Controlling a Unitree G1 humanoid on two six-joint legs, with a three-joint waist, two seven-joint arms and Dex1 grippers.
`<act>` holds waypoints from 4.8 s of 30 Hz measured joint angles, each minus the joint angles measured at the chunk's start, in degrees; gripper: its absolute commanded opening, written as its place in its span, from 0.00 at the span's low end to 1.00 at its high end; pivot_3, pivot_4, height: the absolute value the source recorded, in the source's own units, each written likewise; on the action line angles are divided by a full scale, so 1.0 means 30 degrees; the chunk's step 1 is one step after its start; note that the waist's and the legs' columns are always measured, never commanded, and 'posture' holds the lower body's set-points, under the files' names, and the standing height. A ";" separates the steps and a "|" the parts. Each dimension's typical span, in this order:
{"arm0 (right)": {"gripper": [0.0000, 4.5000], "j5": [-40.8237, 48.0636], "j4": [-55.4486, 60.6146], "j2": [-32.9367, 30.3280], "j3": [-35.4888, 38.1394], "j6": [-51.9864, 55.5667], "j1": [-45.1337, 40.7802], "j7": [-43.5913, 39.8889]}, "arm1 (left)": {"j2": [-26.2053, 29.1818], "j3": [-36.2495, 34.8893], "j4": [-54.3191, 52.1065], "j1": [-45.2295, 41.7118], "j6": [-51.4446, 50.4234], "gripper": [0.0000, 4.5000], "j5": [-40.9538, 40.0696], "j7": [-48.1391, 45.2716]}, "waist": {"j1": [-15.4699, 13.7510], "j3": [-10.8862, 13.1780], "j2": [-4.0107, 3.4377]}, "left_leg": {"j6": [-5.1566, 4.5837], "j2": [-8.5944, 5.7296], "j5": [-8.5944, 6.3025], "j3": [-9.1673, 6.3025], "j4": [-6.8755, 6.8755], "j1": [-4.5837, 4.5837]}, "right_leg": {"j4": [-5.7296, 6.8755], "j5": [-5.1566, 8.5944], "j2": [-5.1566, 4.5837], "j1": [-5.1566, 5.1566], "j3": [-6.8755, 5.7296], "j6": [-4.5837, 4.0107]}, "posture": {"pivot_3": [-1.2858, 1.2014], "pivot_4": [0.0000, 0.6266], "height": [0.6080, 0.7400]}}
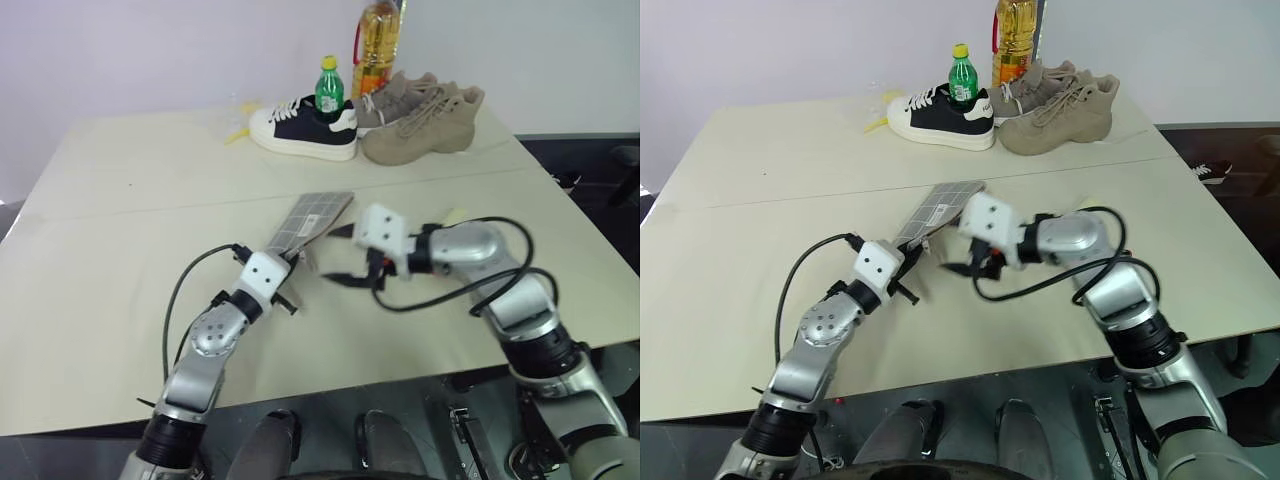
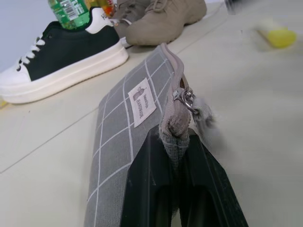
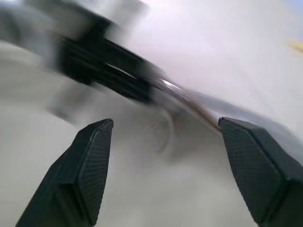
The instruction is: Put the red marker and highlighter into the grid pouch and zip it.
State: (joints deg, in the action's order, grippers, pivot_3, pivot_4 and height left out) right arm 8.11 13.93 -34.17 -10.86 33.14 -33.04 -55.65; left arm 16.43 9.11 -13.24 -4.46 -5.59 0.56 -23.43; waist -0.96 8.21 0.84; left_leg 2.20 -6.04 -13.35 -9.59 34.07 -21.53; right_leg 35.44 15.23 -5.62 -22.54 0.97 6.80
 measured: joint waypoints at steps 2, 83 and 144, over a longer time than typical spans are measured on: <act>0.75 0.0014 -0.1084 -0.1129 0.1022 -0.0168 0.0464 0.0133 | 0.0518 -0.0269 -0.0449 0.0123 -0.0137 0.00 -0.0814 -0.0864 | -0.0032 0.0006 0.0006 | -0.0013 -0.0004 -0.0007 0.0002 0.0004 -0.0006 | -0.0024 0.0001 -0.0005 0.0009 -0.0003 -0.0002 | 0.52 0.24 1.00; 0.05 -0.2852 -0.3559 -0.4125 0.0049 -0.4664 0.0086 -0.1469 | 0.2935 -0.0957 -0.0346 -0.0274 0.2023 0.00 -0.3505 -0.5799 | 0.0073 0.0060 -0.0039 | -0.0064 0.0025 -0.0037 0.0086 0.0032 0.0009 | -0.0071 -0.0012 -0.0006 0.0028 0.0036 -0.0017 | 0.52 0.24 1.00; 0.97 -0.0627 -1.1477 0.5059 0.9451 0.7777 -0.3445 1.7119 | 0.1043 -0.0400 0.2248 -0.1785 0.4866 0.00 -0.0501 -0.2104 | 0.0148 0.0022 -0.0048 | -0.0057 0.0007 -0.0029 0.0079 0.0030 0.0028 | 0.0020 -0.0068 0.0004 -0.0003 0.0055 -0.0005 | 0.52 0.24 1.00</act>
State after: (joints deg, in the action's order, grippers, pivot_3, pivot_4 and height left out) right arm 6.23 -20.50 -18.99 17.50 56.47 -43.38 -4.29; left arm 19.56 7.91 -6.49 -9.82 9.00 -0.94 -29.75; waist -0.52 8.27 0.69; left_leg 2.03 -6.02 -13.44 -9.35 34.16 -21.45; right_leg 35.50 15.02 -5.61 -22.55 1.14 6.78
